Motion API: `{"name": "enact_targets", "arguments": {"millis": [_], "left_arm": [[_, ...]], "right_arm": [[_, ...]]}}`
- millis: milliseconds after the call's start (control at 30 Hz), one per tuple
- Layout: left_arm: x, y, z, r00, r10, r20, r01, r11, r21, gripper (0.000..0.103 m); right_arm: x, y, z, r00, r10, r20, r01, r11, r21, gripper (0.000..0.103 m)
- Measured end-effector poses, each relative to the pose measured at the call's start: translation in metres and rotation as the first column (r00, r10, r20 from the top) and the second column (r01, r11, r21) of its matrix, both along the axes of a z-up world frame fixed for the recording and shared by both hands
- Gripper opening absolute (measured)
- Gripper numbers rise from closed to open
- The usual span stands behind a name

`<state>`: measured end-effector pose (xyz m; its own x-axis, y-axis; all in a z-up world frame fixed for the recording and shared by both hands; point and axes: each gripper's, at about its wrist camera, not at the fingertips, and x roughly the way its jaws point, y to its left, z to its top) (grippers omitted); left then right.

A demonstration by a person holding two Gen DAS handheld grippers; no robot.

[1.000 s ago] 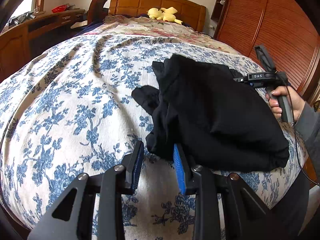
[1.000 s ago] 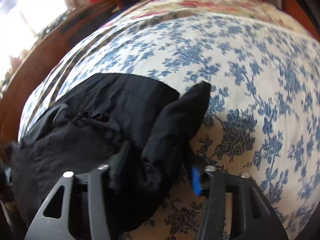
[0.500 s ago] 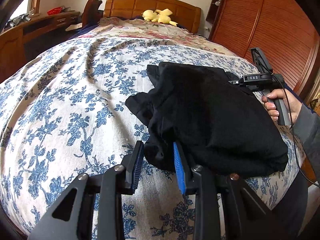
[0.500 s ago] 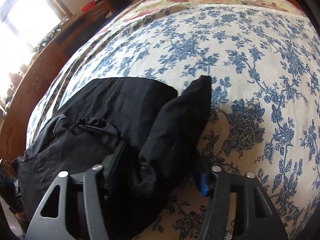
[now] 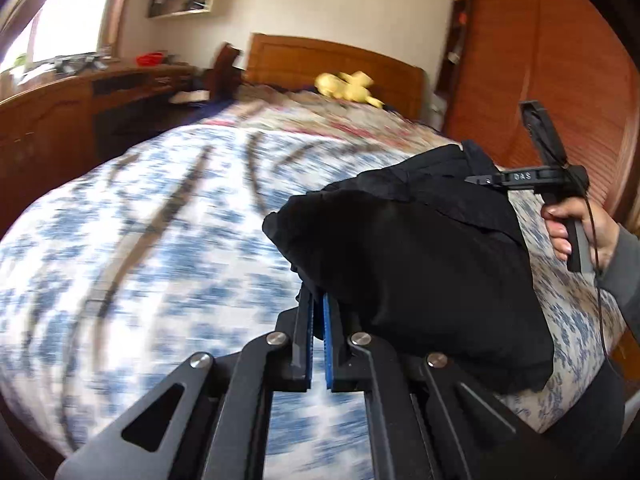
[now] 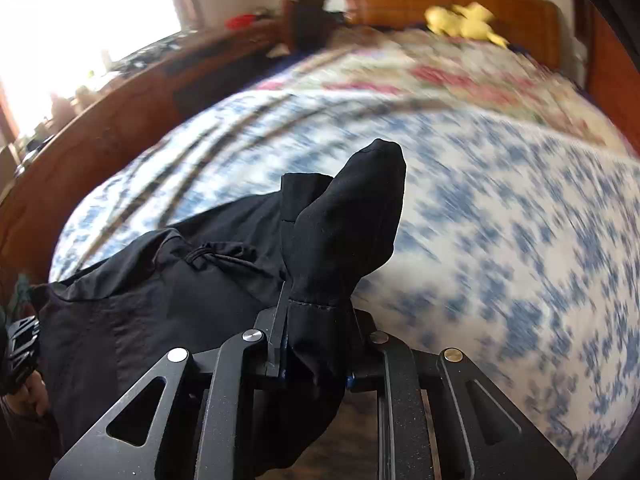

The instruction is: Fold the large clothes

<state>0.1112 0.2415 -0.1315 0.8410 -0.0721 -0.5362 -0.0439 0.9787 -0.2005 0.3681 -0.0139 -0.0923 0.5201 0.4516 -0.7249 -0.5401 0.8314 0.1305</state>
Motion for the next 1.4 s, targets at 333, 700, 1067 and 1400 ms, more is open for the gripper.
{"name": "enact_targets", "arguments": {"millis": [333, 700, 1067, 1400], "left_arm": [[-0.084, 0.148, 0.042, 0.964, 0.256, 0.071, -0.263, 0.958, 0.116, 0.002], [-0.125, 0.272, -0.004, 0.857, 0.514, 0.007, -0.511, 0.85, 0.131, 0.002], [-0.128, 0.289, -0.032, 0.832, 0.552, -0.049, -0.547, 0.832, 0.085, 0.004], [-0.16, 0.259, 0.008, 0.85, 0.525, 0.031, -0.526, 0.847, 0.081, 0.026]], "right_arm": [[-0.011, 0.216, 0.043, 0.98, 0.187, 0.071, -0.189, 0.982, 0.021, 0.016], [-0.032, 0.422, 0.026, 0.962, 0.256, 0.097, -0.259, 0.966, 0.021, 0.018], [-0.065, 0.441, -0.004, 0.956, 0.246, 0.156, -0.237, 0.968, -0.077, 0.049], [-0.126, 0.443, -0.034, 0.873, 0.483, 0.064, -0.482, 0.875, -0.033, 0.049]]}}
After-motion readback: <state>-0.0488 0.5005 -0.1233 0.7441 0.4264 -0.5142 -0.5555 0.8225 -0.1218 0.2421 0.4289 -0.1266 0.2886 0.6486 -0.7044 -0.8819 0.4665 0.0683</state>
